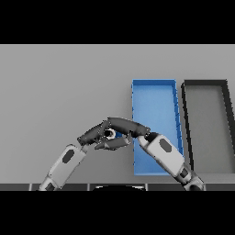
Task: Pick up the blue pipe and place it into the blue bin.
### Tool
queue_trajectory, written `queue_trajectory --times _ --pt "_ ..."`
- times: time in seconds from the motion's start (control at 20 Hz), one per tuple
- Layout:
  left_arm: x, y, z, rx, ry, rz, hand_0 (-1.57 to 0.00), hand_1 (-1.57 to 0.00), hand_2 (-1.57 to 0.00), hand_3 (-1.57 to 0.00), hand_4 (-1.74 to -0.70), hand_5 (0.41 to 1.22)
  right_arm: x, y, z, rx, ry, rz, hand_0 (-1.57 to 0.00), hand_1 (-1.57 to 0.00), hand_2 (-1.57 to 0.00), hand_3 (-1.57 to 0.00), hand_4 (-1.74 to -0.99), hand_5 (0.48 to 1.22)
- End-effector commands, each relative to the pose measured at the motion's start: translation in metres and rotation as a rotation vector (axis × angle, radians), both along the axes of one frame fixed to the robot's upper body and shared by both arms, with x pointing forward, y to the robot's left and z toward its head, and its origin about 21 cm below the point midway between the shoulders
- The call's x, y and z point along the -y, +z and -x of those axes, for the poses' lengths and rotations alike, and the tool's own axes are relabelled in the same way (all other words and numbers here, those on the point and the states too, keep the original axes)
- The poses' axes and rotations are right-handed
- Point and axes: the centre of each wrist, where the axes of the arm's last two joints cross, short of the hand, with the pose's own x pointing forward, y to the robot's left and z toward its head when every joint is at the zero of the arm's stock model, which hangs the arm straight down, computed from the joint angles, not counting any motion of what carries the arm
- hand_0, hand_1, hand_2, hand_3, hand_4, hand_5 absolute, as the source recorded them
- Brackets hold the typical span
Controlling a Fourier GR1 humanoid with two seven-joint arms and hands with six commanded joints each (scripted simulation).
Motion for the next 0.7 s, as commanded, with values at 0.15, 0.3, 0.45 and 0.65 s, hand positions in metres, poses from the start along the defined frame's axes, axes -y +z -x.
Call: queue_trajectory --times 0.15,0.3,0.45,0.65 --pt "-0.002 0.001 0.003 0.005 0.003 0.021 -0.06 -0.06 -0.05 -0.06 -0.89 0.638 0.0 -0.002 -0.002 0.015 -0.016 0.026 -1.57 -1.57 -1.57 -1.57 -1.493 1.219" --pt "0.001 -0.001 0.002 -0.046 0.028 0.011 -0.03 -0.03 -0.03 -0.03 -0.89 0.587 -0.001 -0.002 0.0 0.009 0.0 0.008 -1.57 -1.57 -1.57 -1.57 -1.49 1.22" --pt "-0.001 -0.003 0.002 -0.063 0.042 0.0 -0.02 -0.01 -0.01 -0.01 -0.9 0.562 0.001 0.005 -0.002 -0.017 -0.016 -0.018 -1.57 -1.57 -1.57 -1.57 -1.489 1.22" --pt "0.0 -0.007 0.004 -0.095 0.048 -0.012 -0.01 -0.01 0.0 -0.01 -0.91 0.534 0.006 0.025 0.001 -0.111 -0.006 -0.051 -1.57 -1.57 -1.57 -1.57 -1.581 1.221"
